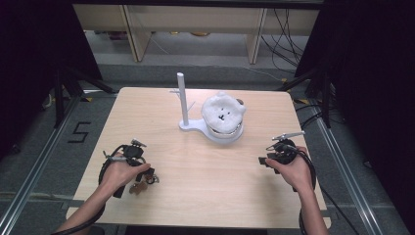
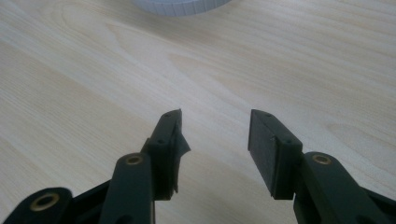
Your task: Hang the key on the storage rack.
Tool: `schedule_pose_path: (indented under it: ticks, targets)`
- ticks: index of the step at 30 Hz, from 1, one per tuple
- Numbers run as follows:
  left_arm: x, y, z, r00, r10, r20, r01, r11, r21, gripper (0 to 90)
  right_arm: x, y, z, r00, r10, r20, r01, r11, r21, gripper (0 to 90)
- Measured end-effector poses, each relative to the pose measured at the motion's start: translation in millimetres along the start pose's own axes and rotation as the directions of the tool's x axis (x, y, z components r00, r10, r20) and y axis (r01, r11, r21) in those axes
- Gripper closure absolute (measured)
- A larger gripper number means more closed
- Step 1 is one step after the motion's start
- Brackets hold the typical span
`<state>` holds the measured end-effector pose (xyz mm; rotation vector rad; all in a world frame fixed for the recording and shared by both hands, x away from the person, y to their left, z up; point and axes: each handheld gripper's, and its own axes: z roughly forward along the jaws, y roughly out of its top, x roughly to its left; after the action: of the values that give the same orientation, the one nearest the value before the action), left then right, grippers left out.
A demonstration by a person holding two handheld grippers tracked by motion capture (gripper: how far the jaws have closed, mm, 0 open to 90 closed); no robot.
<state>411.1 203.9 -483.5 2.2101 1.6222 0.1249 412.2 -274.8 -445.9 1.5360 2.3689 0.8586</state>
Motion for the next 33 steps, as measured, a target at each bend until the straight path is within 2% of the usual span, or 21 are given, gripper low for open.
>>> schedule_pose_path:
  ticks: [4,6,10,12,13,17,20,21,24,25,27,31,32,33]
  targets:
    - [-0.3,3.0,1.4,0.9999,0.009,-0.005,-0.009,0.9998,0.015,44.3,-0.1,0.6,0.0,1.0,0.001,-0.001,-0.001,1.0,-0.003,55.6]
    - [0.8,4.6,1.6,0.9998,0.018,0.012,-0.018,0.9997,0.017,45.1,0.0,0.9,-0.2,1.0,0.001,-0.002,-0.001,1.0,-0.004,55.6]
    - [0.3,6.3,1.1,0.9999,0.008,0.015,-0.008,0.9999,0.009,44.4,-0.8,0.8,-0.8,1.0,0.003,-0.001,-0.003,1.0,0.002,55.5]
    - [1.3,7.4,1.0,0.9998,0.016,0.013,-0.017,0.9996,0.023,43.7,-1.2,0.5,-1.3,1.0,0.001,0.002,-0.001,1.0,0.009,55.5]
    - [1.2,7.6,1.9,0.9998,0.015,0.013,-0.015,0.9997,0.022,43.3,-3.4,0.2,-0.1,0.9997,-0.012,0.02,0.012,1.0,0.009,55.5]
    - [-0.6,8.5,3.0,0.9998,0.014,0.013,-0.014,0.9995,0.027,42.4,-2.6,-0.5,0.7,1.0,-0.005,0.006,0.005,1.0,0.005,55.5]
    - [-2.0,7.7,4.4,0.9996,0.029,0.001,-0.029,0.9988,0.04,44.3,-2.6,-0.8,1.2,0.9999,-0.013,-0.001,0.013,1.0,-0.005,55.4]
    - [-2.4,7.3,4.2,0.9993,0.036,-0.005,-0.036,0.9984,0.044,45.4,-3.2,-0.7,1.7,0.9998,-0.011,-0.017,0.011,1.0,0.001,55.4]
    - [-2.1,7.0,4.1,0.999,0.043,-0.015,-0.042,0.9972,0.062,47.4,-3.0,-1.0,1.3,0.9999,-0.011,-0.008,0.011,1.0,0.0,55.4]
    - [-4.5,6.4,3.9,0.9991,0.031,-0.027,-0.03,0.9977,0.062,49.9,-3.3,-1.1,1.5,0.9999,-0.012,-0.004,0.012,1.0,0.0,55.4]
    - [-4.7,6.1,3.6,0.9963,0.073,-0.044,-0.07,0.995,0.071,54.6,-3.2,-1.5,1.0,0.9999,-0.013,-0.004,0.013,1.0,-0.004,55.4]
    - [-5.0,5.9,3.5,0.9897,0.136,-0.046,-0.133,0.9885,0.073,60.9,-3.2,-1.9,1.0,0.9999,-0.014,-0.004,0.014,1.0,0.002,55.4]
    - [-5.0,5.6,3.3,0.9865,0.157,-0.046,-0.153,0.9855,0.073,63.6,-4.5,-2.6,1.3,0.9995,-0.026,0.016,0.026,1.0,0.005,55.4]
    - [-5.5,4.8,3.2,0.9859,0.162,-0.042,-0.159,0.9848,0.071,64.8,-2.9,-2.4,0.4,1.0,-0.006,-0.003,0.006,1.0,0.002,55.4]
